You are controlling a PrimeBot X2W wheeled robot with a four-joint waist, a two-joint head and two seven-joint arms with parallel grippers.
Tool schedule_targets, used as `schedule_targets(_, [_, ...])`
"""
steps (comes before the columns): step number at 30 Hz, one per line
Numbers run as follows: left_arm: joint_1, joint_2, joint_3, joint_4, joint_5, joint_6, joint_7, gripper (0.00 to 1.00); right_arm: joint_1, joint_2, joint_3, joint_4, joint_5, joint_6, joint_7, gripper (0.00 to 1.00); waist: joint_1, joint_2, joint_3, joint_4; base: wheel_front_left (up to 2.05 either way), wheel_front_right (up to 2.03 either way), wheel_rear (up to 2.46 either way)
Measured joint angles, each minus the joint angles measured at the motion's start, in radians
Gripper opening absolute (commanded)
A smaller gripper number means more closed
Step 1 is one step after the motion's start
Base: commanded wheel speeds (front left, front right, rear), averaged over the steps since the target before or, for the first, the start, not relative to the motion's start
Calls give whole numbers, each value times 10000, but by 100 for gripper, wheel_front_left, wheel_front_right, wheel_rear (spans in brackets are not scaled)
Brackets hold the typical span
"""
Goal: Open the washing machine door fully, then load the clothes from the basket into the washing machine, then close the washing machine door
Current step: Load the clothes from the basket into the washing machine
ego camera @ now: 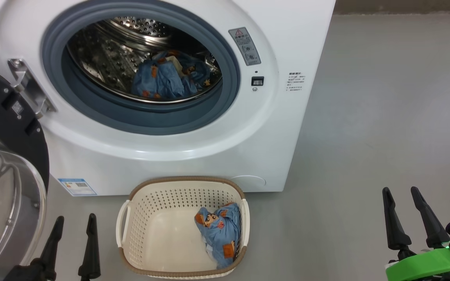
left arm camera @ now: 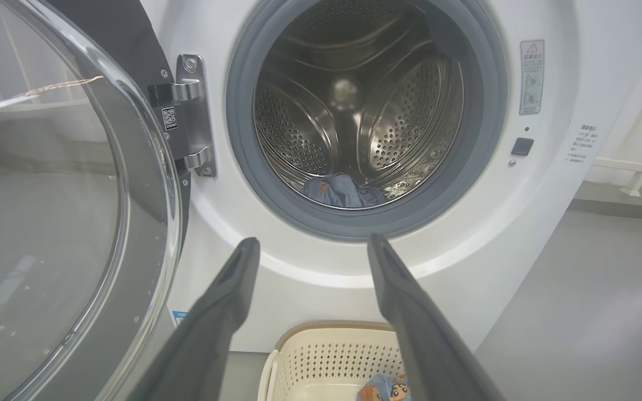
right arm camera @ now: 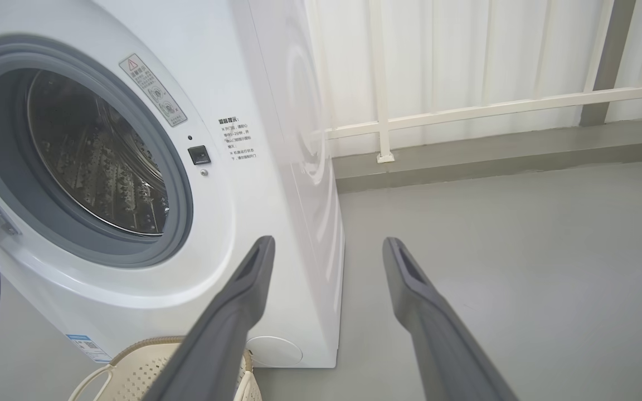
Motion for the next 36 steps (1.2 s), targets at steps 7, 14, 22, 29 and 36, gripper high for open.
schedule_targets(7, [-235,-111,-117,102,-42,0,0,100,-93,54,15,-79,-4,0,0,100,0,0,456,-46,0,0,0])
schedule_targets(14, [-1020,-291,-924,961,-694,0,2,100,-835,268,52,-159,-31,0,0,100,0,0,1171,-169,0,0,0])
schedule_targets(22, [-2353,-128,-2136,2320,-1546,0,2,100,-1522,585,-10,-318,-142,0,0,100,0,0,2244,-455,0,0,0])
schedule_targets(29, [-3777,660,-2941,3350,-2128,0,2,100,-2257,880,-165,-493,-207,0,0,100,0,1,3467,-899,0,0,0])
schedule_targets(36, [-4784,1174,-3833,4242,-2326,0,2,100,-2682,965,81,-564,-207,0,0,100,0,0,4398,-1494,0,0,0])
